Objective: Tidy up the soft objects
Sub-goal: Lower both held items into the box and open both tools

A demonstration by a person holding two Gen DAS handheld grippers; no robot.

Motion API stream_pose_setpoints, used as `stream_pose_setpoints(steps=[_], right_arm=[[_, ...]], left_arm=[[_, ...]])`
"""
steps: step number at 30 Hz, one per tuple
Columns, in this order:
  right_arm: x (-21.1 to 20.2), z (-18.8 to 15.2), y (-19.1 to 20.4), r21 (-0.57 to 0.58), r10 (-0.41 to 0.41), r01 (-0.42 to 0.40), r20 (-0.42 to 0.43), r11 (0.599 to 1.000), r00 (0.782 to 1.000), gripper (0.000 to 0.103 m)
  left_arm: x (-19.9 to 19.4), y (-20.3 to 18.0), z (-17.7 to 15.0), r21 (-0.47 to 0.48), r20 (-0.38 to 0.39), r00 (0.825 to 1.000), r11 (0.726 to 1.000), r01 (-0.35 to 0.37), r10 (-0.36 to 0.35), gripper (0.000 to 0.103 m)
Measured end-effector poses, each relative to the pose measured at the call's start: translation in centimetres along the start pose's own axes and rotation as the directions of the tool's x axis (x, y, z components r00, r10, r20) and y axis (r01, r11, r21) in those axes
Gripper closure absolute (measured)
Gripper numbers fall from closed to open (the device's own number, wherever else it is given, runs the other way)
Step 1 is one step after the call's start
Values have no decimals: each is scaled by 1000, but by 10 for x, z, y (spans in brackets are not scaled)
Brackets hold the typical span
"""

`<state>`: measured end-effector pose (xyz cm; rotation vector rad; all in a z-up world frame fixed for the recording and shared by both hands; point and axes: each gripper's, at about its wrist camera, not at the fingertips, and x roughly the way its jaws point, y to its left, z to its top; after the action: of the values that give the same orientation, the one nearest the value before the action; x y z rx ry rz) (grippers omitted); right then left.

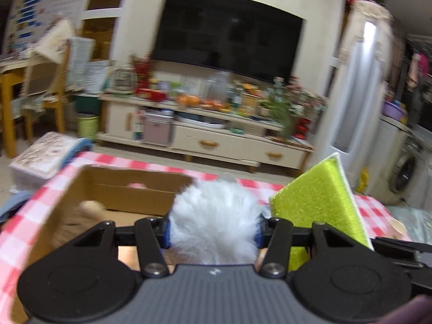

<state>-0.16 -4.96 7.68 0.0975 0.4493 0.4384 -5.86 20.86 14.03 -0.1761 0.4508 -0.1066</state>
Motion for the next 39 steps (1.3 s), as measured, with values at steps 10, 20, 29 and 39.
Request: stream_pose_setpoints(steps=[10, 20, 29, 39], right_arm=[[64, 6, 59, -74, 161, -166, -73, 983, 984, 77], [89, -6, 66, -58, 167, -178, -151, 982, 974, 77], [81, -7, 68, -49, 154, -165, -180, 985, 972, 25], [37, -10, 55, -70, 98, -104, -89, 992, 991, 2]], left_arm=[[8, 55, 1, -123, -51, 985, 978, -170, 164, 52], [8, 68, -10, -136, -106, 976, 969, -205, 191, 52], [12, 69, -12, -110, -119, 969, 967, -230, 217, 31], [9, 59, -7, -106, -64, 972, 967, -233, 227, 13]])
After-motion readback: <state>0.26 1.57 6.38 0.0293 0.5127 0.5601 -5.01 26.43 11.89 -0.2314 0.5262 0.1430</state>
